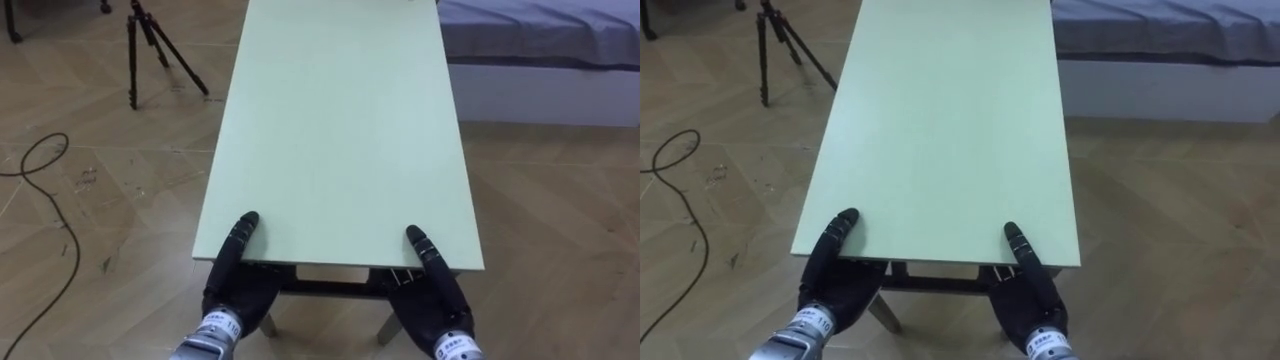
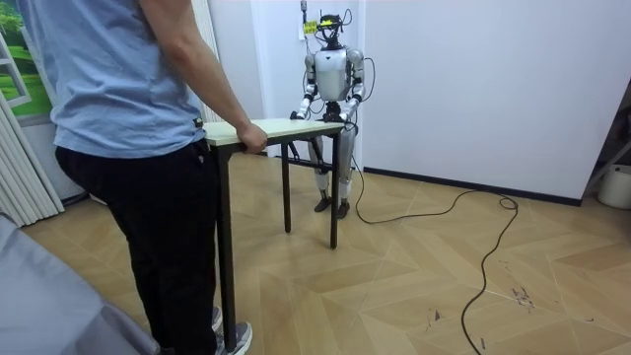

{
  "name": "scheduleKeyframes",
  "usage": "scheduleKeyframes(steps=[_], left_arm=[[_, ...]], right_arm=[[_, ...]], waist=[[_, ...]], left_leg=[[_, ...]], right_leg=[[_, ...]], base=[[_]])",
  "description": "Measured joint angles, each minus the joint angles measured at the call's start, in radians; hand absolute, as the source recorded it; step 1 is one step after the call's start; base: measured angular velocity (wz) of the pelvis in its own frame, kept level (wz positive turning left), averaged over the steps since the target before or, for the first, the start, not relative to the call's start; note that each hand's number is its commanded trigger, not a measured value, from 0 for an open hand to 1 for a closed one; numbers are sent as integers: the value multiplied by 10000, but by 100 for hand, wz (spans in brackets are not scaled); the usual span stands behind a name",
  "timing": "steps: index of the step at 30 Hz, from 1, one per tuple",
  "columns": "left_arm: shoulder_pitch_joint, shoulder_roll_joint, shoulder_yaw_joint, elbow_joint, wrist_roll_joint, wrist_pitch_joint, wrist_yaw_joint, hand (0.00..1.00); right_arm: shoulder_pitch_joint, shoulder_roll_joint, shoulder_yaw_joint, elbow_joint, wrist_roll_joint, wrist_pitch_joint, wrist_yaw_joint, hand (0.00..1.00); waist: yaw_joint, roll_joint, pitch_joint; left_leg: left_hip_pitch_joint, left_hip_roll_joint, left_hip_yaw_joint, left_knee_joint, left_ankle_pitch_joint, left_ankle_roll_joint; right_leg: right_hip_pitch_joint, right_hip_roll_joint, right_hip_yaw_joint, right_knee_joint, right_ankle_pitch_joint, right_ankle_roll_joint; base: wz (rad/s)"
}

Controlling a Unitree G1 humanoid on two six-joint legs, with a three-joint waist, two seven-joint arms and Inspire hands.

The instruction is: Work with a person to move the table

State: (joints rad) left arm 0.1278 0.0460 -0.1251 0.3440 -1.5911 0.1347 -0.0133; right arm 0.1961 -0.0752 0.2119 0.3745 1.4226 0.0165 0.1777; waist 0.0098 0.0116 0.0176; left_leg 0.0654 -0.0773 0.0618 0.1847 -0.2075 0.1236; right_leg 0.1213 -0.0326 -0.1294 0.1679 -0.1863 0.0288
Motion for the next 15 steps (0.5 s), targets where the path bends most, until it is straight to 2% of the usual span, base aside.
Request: scheduleKeyframes(steps=[6,9,12,13,14,15], left_arm=[[110,-56,6,-25,201,-112,-44,100],[192,-133,7,-113,349,-178,-50,100],[173,-168,24,19,475,-230,-186,100],[226,-212,23,80,507,-241,-189,100],[273,-236,20,90,515,-248,-189,100],[382,-249,9,87,516,-264,-191,100]], right_arm=[[13,2,8,-17,-9,26,0,100],[25,-11,-13,-17,-6,62,8,100],[13,14,-16,60,-20,63,9,100],[28,13,-16,161,-17,64,18,100],[44,14,-14,192,-17,64,18,100],[92,15,24,207,-16,66,18,100]], waist=[[5,103,-9],[-65,95,-16],[16,47,-17],[84,34,-14],[153,46,-11],[273,66,-23]], left_leg=[[-9,12,112,9,-1,1],[-114,24,66,180,-27,-31],[-488,45,56,945,-90,-124],[-739,85,50,1616,-148,-229],[-853,139,24,1959,-207,-333],[-1121,193,-200,2548,-332,-616]], right_leg=[[-29,6,40,0,0,0],[-39,4,-127,42,-7,-12],[-204,11,-111,325,-112,-184],[-349,35,-92,581,-197,-335],[-374,80,-83,647,-215,-395],[-364,181,-76,696,-198,-491]], base=[[-4],[6],[0],[-9],[-22],[-26]])
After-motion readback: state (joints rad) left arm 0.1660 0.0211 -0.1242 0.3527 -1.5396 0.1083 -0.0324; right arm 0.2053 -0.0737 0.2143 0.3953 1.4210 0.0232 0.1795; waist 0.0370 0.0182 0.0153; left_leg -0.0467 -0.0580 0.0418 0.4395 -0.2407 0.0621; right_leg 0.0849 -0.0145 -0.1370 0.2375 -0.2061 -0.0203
